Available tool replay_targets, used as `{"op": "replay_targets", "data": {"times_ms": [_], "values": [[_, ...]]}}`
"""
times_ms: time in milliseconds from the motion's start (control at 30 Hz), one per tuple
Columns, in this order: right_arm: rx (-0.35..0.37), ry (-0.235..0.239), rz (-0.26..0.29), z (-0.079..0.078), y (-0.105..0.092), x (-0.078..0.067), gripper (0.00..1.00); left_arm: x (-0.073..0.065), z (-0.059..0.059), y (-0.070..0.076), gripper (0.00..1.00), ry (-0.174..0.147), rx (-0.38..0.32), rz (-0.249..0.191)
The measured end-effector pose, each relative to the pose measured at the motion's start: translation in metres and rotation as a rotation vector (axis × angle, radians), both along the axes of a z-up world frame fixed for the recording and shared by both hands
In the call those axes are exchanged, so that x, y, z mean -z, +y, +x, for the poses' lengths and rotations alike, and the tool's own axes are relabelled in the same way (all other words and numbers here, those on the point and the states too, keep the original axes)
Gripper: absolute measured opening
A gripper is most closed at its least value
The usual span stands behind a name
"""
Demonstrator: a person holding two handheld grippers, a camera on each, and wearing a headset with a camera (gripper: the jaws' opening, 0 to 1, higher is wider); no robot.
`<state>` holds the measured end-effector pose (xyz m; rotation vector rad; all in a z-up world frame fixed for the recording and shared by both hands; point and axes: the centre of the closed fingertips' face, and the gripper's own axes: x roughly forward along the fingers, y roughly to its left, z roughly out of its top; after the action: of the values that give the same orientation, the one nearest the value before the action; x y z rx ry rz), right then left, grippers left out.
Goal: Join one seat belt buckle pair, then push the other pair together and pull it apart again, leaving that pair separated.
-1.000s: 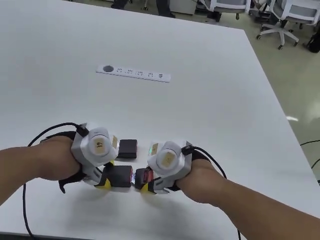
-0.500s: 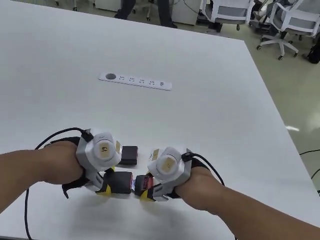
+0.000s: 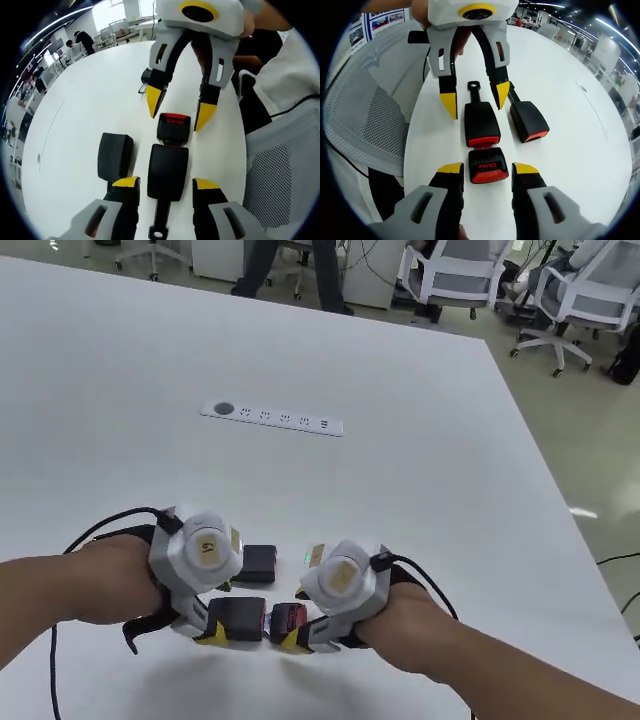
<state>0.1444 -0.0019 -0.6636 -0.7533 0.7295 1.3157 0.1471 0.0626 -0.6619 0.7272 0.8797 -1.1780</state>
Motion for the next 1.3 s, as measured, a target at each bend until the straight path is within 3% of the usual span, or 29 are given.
{"op": "replay_targets", "data": {"times_ms": [33,100,367,600,800,900,933,1000,1100,1133,1300], "values": [[0.005,0.004,0.006,-0.003,-0.001,-0.008,0.32,-0.004,0.001,-0.001,0.43,-0.009,0.019,-0.014],[0.000,0.004,0.010,-0.001,-0.001,-0.010,0.33,-0.011,0.003,0.000,0.43,-0.015,0.023,-0.001],[-0.001,-0.030,0.011,0.013,-0.015,-0.022,0.33,-0.022,0.034,0.003,0.45,-0.042,-0.023,-0.036],[0.046,-0.034,-0.013,0.038,-0.044,-0.017,0.33,-0.023,0.053,0.004,0.45,-0.051,-0.040,-0.033],[0.079,-0.033,-0.035,0.059,-0.072,-0.009,0.34,-0.016,0.060,0.006,0.44,-0.047,-0.027,-0.009],[0.085,-0.030,-0.043,0.062,-0.080,-0.009,0.34,-0.005,0.066,0.006,0.44,-0.039,-0.015,0.002],[0.085,-0.030,-0.054,0.064,-0.085,-0.007,0.34,0.002,0.073,0.008,0.44,-0.032,-0.015,0.003],[0.091,-0.027,-0.063,0.066,-0.091,-0.004,0.34,0.003,0.074,0.004,0.44,-0.020,-0.011,0.005],[0.102,-0.021,-0.078,0.071,-0.101,0.001,0.36,0.014,0.078,0.008,0.43,-0.042,0.045,0.069],[0.100,-0.016,-0.082,0.071,-0.104,0.003,0.36,0.020,0.080,0.006,0.43,-0.033,0.034,0.063],[0.122,0.003,-0.090,0.076,-0.116,0.007,0.36,0.022,0.079,0.001,0.40,-0.004,0.058,0.062]]}}
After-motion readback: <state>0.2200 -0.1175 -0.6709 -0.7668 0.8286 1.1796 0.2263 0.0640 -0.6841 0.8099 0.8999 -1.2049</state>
